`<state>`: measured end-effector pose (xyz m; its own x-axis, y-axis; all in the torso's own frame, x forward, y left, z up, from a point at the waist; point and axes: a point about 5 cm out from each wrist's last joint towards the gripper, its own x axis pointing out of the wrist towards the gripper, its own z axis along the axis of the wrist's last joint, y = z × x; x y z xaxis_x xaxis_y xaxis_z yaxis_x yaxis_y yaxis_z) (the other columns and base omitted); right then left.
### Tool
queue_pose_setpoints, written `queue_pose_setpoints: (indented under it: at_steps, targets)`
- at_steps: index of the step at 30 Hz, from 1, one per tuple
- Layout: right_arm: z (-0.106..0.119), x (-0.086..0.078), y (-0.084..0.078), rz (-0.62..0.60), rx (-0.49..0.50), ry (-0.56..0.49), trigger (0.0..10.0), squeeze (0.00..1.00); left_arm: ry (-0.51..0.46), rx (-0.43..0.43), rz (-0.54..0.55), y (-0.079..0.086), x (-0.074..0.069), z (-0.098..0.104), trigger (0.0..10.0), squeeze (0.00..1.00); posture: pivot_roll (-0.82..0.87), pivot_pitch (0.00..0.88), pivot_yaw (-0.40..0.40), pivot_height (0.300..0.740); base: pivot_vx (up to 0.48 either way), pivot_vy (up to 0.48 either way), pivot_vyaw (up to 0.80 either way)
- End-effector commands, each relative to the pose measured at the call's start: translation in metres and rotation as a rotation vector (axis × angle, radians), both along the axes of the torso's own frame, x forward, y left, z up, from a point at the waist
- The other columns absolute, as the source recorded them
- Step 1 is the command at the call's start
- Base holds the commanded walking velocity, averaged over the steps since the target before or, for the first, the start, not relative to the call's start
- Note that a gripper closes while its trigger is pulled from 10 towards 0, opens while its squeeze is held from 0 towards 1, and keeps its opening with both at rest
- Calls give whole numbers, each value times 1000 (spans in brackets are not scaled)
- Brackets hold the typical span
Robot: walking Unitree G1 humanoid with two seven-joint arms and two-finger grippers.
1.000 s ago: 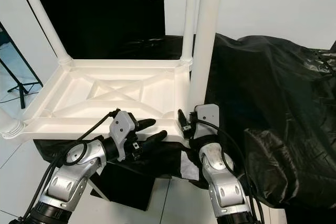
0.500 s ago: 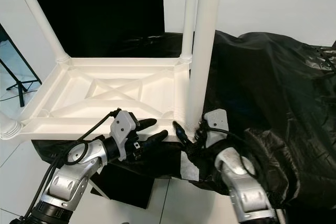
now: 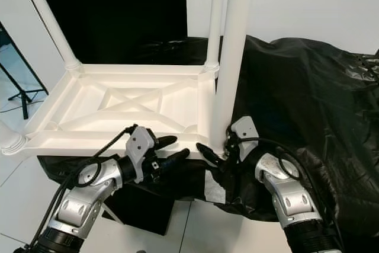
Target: Building children table
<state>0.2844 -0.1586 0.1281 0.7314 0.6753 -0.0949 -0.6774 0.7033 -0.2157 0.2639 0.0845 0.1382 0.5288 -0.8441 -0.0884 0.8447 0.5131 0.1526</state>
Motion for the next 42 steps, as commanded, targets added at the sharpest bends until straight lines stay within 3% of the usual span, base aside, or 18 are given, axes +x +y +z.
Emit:
queue_pose_setpoints:
  at_steps: [1,6,13,14,16,17,19,21,24,26,30,32,35,40,41,42]
  targets:
    - [-2,0,2,26,-10,6,0,0,-4,10,16,0,0,-2,10000,0,-21,0,-13,740,0,0,0]
    - [-4,-1,1,27,1,15,0,0,-3,9,22,0,0,-3,10000,0,-22,0,-16,740,0,0,0]
    - [-6,-5,-4,-74,46,10,0,0,1,15,18,0,-3,-6,10000,0,-25,0,-20,740,0,0,0]
    - [-7,-7,-3,-109,60,9,10000,0,3,15,18,0,-3,-6,10000,0,-27,0,-18,740,0,0,0]
    - [-7,-8,-2,-135,70,8,10000,0,4,15,18,0,-3,-6,10000,0,-27,0,-18,740,0,0,0]
    - [-10,-10,3,-258,94,-8,10000,0,5,16,17,-1,-4,-7,10000,0,-28,0,-19,740,0,0,0]
    - [-10,-10,3,-258,94,-8,10000,0,5,16,17,-1,-4,-7,10000,0,-28,0,-19,740,0,0,0]
    - [-13,-12,9,-373,101,-25,10000,0,9,14,14,-1,-5,-7,10000,0,-35,0,-17,740,0,0,0]
    - [-14,-11,11,-441,117,-23,10000,0,13,12,10,-2,-5,-8,10000,0,-36,0,-19,740,0,0,0]
    - [-17,-13,16,-697,139,-34,10000,0,17,10,6,-3,-7,-9,10000,0,-30,0,-28,740,0,0,0]
    - [-17,-14,18,-730,147,-36,10000,0,18,9,6,-4,-8,-9,10000,0,-29,0,-29,740,0,0,0]
    - [-15,-17,32,-695,174,-33,10000,0,21,5,9,-4,-8,-9,10000,0,-29,0,-29,740,0,0,0]
    - [-13,-18,40,-659,196,-37,10000,0,22,5,10,-4,-8,-9,10000,0,-33,0,-27,740,0,0,0]
    - [-5,-18,35,-692,188,-87,10000,4,17,8,6,-3,-6,-8,10000,0,-41,0,-21,740,0,0,0]
    - [-3,-18,32,-698,184,-101,10000,1000,16,12,6,-2,-6,-8,10000,0,-43,0,-21,740,0,0,0]
    - [-3,-18,32,-698,184,-101,10000,1000,16,12,6,-2,-6,-8,10000,0,-43,0,-21,740,0,0,0]
